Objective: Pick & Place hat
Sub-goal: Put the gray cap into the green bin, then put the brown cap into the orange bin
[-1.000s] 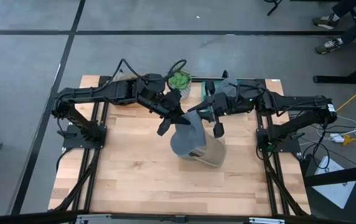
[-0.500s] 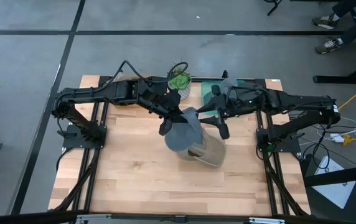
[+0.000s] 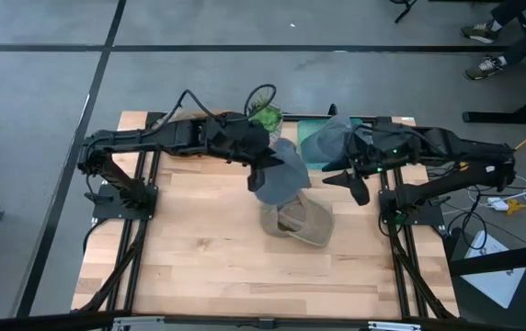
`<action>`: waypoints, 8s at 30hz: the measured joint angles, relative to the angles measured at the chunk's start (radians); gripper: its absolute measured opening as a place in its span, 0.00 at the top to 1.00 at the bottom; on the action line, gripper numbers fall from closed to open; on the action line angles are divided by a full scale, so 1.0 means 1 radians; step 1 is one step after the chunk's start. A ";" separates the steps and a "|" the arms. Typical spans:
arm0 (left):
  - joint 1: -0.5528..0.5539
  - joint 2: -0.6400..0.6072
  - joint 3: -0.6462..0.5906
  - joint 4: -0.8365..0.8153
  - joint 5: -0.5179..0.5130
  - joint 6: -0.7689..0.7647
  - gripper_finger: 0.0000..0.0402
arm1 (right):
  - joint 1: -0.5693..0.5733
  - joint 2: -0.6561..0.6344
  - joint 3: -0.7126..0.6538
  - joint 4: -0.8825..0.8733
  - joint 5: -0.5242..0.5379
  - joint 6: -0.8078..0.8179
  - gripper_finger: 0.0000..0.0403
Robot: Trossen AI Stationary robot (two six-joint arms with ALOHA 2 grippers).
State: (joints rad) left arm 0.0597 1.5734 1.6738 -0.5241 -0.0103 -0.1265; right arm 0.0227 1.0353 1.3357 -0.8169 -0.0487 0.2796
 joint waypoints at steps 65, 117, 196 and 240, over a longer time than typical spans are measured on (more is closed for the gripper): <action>-0.033 0.161 0.000 0.045 -0.343 0.261 0.93 | 0.000 0.165 -0.001 0.146 0.395 0.032 0.98; -0.047 0.072 0.001 -0.251 -0.260 -0.036 0.52 | -0.322 0.083 -0.001 -0.061 0.700 0.048 0.99; -0.053 0.074 0.000 -0.296 -0.258 -0.045 0.53 | -0.290 0.071 -0.207 -0.304 0.588 0.050 0.48; -0.143 0.156 -0.049 -0.353 -0.048 0.128 0.54 | 0.471 0.133 -0.437 0.211 0.134 0.401 0.53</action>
State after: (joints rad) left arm -0.0837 1.7293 1.6253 -0.8776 -0.0582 0.0019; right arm 0.4940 1.1683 0.8984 -0.6058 0.0853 0.6802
